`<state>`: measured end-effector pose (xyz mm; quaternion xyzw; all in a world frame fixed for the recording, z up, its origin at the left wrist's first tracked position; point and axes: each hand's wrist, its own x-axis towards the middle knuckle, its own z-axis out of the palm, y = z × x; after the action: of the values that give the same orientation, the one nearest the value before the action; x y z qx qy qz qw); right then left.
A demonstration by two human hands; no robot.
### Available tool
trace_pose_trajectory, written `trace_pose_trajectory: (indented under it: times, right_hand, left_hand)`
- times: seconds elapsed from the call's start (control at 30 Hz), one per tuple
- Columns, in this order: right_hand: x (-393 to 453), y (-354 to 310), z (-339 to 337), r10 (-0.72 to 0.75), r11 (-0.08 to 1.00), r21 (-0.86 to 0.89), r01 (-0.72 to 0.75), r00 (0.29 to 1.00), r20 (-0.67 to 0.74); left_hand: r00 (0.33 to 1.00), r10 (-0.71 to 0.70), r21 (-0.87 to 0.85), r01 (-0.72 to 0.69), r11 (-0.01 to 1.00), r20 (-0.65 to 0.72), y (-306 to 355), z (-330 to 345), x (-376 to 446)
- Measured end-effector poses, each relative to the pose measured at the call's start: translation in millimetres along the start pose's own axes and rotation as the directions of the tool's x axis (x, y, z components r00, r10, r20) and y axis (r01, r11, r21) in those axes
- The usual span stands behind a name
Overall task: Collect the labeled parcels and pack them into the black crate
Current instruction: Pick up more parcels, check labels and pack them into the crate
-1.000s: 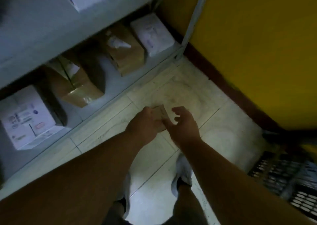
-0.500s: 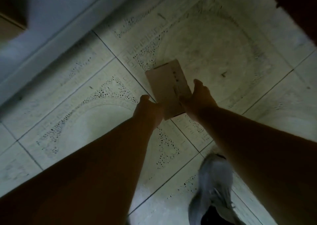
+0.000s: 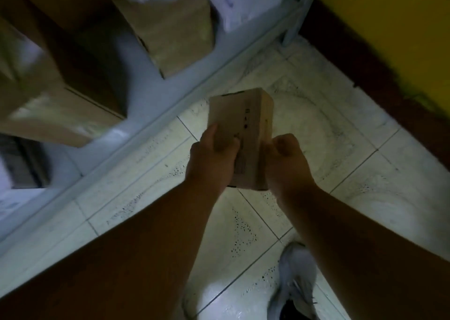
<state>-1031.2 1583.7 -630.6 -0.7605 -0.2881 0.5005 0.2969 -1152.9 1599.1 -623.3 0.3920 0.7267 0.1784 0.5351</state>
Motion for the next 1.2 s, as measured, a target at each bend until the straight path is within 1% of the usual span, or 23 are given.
trace_pose_trajectory:
  times: [0.07, 0.17, 0.27, 0.33, 0.37, 0.43, 0.47, 0.53, 0.6, 0.67, 0.73, 0.8, 0.83, 0.87, 0.9, 0.97, 1.0, 1.07, 1.1, 1.13, 1.2]
  right_hand:
    - [-36, -54, -24, -0.019, 0.992, 0.122, 0.024, 0.999, -0.043]
    - [-92, -147, -68, -0.064, 0.954, 0.292, 0.072, 0.997, -0.038]
    - [-161, -243, -117, -0.24, 0.927, 0.285, 0.245, 0.969, -0.052]
    - [-212, -305, -153, -0.343, 0.872, 0.335, 0.358, 0.934, -0.103]
    - [-237, -334, -171, -0.397, 0.836, 0.365, 0.409, 0.911, -0.113]
    - [-284, -388, -205, -0.472, 0.739, 0.488, 0.465, 0.874, -0.118]
    - [-306, -412, -220, -0.493, 0.688, 0.557, 0.466, 0.863, -0.114]
    - [-341, -448, -246, -0.528, 0.635, 0.604, 0.482, 0.841, -0.116]
    - [-365, -472, -258, -0.553, 0.616, 0.593, 0.518, 0.821, -0.143]
    - [-382, -488, -262, -0.554, 0.637, 0.551, 0.539, 0.817, -0.158]
    - [-394, -502, -264, -0.582, 0.669, 0.524, 0.527, 0.81, -0.071]
    - [-406, -511, -265, -0.605, 0.712, 0.478, 0.515, 0.795, 0.044]
    - [-412, -515, -266, -0.61, 0.734, 0.428, 0.527, 0.789, 0.074]
    - [-419, -518, -266, -0.627, 0.74, 0.365, 0.564, 0.776, 0.072]
    - [-427, -520, -263, -0.658, 0.73, 0.274, 0.626, 0.753, 0.033]
    - [-448, -524, -253, -0.734, 0.668, 0.087, 0.739, 0.674, -0.086]
    - [-461, -525, -245, -0.767, 0.627, 0.057, 0.777, 0.629, -0.124]
    - [-483, -526, -229, -0.817, 0.552, 0.091, 0.829, 0.559, -0.14]
    - [-493, -526, -221, -0.831, 0.53, 0.119, 0.84, 0.542, -0.125]
    - [-502, -527, -213, -0.838, 0.52, 0.155, 0.84, 0.537, -0.093]
    - [-518, -528, -199, -0.824, 0.545, 0.292, 0.786, 0.567, 0.009]
  left_hand:
    - [0.996, 0.079, -0.039, -0.077, 0.996, 0.049, 56, -28, -36]
    - [0.961, 0.253, -0.127, -0.239, 0.963, 0.11, 148, -68, -103]
    - [0.916, 0.351, -0.261, -0.296, 0.919, 0.196, 248, -110, -186]
    - [0.858, 0.445, -0.355, -0.345, 0.869, 0.256, 311, -135, -244]
    - [0.824, 0.493, -0.37, -0.381, 0.847, 0.28, 340, -146, -272]
    - [0.771, 0.577, -0.412, -0.45, 0.793, 0.27, 392, -167, -322]
    - [0.761, 0.602, -0.451, -0.461, 0.765, 0.243, 413, -176, -347]
    - [0.742, 0.642, -0.531, -0.471, 0.704, 0.192, 443, -191, -395]
    - [0.727, 0.661, -0.583, -0.458, 0.671, 0.189, 457, -201, -436]
    - [0.747, 0.638, -0.638, -0.402, 0.657, 0.187, 457, -209, -460]
    - [0.781, 0.597, -0.711, -0.313, 0.63, 0.185, 455, -224, -476]
    - [0.789, 0.585, -0.726, -0.291, 0.623, 0.186, 451, -246, -488]
    - [0.786, 0.594, -0.702, -0.326, 0.633, 0.171, 448, -259, -492]
    - [0.783, 0.607, -0.664, -0.383, 0.642, 0.135, 446, -271, -497]
    - [0.781, 0.62, -0.62, -0.451, 0.642, 0.075, 443, -282, -501]
    - [0.78, 0.621, -0.539, -0.556, 0.633, -0.074, 438, -301, -509]
    - [0.771, 0.626, -0.513, -0.585, 0.628, -0.112, 435, -308, -515]
    - [0.747, 0.657, -0.46, -0.622, 0.634, -0.103, 428, -321, -527]
    - [0.732, 0.675, -0.425, -0.64, 0.64, -0.087, 424, -328, -534]
    - [0.719, 0.691, -0.396, -0.659, 0.639, -0.081, 420, -337, -541]
    - [0.704, 0.704, -0.393, -0.675, 0.624, -0.092, 413, -357, -554]
